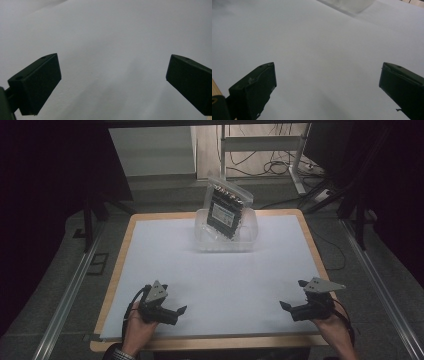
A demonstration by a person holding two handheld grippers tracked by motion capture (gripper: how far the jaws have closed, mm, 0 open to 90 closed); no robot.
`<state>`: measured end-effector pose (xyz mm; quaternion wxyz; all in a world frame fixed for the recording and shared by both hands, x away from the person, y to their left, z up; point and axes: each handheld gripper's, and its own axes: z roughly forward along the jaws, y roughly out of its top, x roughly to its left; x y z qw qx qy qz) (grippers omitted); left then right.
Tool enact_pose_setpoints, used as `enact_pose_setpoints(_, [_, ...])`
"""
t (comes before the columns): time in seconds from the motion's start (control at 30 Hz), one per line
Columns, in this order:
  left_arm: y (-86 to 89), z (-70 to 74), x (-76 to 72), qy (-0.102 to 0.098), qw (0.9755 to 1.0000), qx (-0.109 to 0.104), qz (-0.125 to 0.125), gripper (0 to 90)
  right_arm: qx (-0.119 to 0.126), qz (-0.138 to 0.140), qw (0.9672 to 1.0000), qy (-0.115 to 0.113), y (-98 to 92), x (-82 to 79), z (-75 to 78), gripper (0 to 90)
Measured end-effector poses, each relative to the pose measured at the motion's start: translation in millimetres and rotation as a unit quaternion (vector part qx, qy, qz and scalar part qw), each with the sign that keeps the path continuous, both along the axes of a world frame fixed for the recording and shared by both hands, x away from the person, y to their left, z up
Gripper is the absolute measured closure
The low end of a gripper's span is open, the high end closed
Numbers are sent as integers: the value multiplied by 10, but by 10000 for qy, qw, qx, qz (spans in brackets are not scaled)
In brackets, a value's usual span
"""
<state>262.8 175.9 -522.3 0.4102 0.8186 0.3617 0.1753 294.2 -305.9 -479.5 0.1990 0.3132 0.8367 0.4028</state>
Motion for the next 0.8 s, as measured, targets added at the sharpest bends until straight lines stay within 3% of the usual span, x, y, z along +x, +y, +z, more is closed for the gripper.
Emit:
enact_pose_setpoints(0.6, [-19,-27,10,75,9999,143,-60,0,-333,-38,9984,447,-6,62,-256,10])
enact_pose_setpoints(0.8, [-22,-29,15,75,9998,179,-48,0,-345,-43,9984,448,-17,67,-257,10])
